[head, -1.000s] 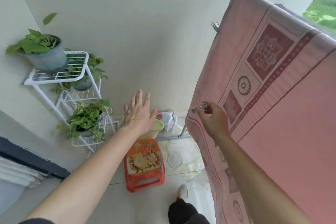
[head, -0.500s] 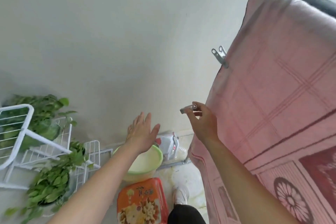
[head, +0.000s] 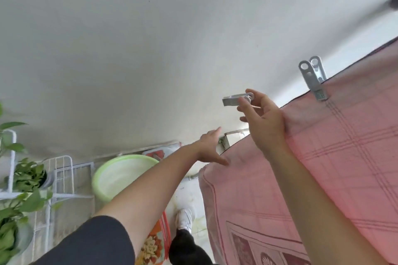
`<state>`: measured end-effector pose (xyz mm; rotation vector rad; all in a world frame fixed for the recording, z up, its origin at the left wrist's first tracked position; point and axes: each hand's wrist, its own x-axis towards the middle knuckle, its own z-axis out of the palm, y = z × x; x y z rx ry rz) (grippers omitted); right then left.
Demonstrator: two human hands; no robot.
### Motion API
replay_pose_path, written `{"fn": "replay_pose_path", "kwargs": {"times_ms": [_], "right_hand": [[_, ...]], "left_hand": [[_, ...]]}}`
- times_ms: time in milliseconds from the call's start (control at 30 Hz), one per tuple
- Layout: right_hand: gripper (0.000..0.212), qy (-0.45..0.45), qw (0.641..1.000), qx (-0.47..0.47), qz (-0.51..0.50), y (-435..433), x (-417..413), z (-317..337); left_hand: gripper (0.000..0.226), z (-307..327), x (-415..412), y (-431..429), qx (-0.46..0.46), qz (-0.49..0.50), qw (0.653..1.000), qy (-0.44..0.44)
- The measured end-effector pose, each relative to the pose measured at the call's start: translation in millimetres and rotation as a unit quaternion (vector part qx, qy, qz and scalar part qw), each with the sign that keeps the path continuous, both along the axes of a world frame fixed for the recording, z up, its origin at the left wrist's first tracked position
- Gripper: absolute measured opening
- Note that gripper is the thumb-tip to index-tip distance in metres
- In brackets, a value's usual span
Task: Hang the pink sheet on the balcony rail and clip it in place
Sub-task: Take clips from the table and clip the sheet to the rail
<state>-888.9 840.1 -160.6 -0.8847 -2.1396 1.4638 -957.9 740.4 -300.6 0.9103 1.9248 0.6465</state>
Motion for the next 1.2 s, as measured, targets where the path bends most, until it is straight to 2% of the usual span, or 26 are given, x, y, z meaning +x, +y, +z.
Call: {"fn": "replay_pose_path", "kwargs": {"times_ms": [67, 133, 200, 300, 367, 533, 633, 733, 833, 1100, 1200], "right_hand": [[0.027, 0.008, 1.000, -0.015, -0.005, 5, -5, 9], [0.023, 0.015, 0.999, -0.027, -0.014, 9, -10, 16], [0.022, 0.014, 0.999, -0.034, -0.023, 13, -16, 19], [0.024, -0.006, 0.999, -0.018, -0.030, 17, -26, 21], [0.026, -0.022, 0.999, 0.003, -0.047, 20, -34, 25], [0.032, -0.088, 0.989, 0.078, -0.091, 30, -47, 42], [0.034, -0.157, 0.972, 0.171, -0.042, 29, -52, 57], [0.040, -0.213, 0.952, 0.219, -0.002, 32, -61, 68], [0.046, -0.269, 0.934, 0.231, 0.043, 33, -71, 71], [0.036, -0.345, 0.906, 0.214, 0.117, 40, -88, 63], [0.034, -0.400, 0.880, 0.214, 0.145, 45, -87, 52]], "left_hand": [[0.131, 5, -10, 27, 0.039, -0.032, 0.998, -0.040], [0.124, 5, -18, 51, 0.082, -0.055, 0.989, -0.109], [0.103, 0, -22, 66, 0.110, -0.091, 0.971, -0.193], [0.054, -12, -24, 74, 0.121, -0.129, 0.933, -0.314], [0.041, -19, -26, 74, 0.129, -0.111, 0.927, -0.336], [0.029, -40, -33, 63, 0.128, -0.024, 0.917, -0.377], [0.021, -43, -35, 58, 0.133, 0.012, 0.916, -0.380], [0.015, -35, -33, 57, 0.160, 0.028, 0.915, -0.369], [0.013, -32, -31, 56, 0.176, 0.036, 0.914, -0.365], [0.013, -36, -34, 52, 0.188, 0.031, 0.892, -0.410], [0.021, -40, -27, 51, 0.182, 0.044, 0.868, -0.459]]}}
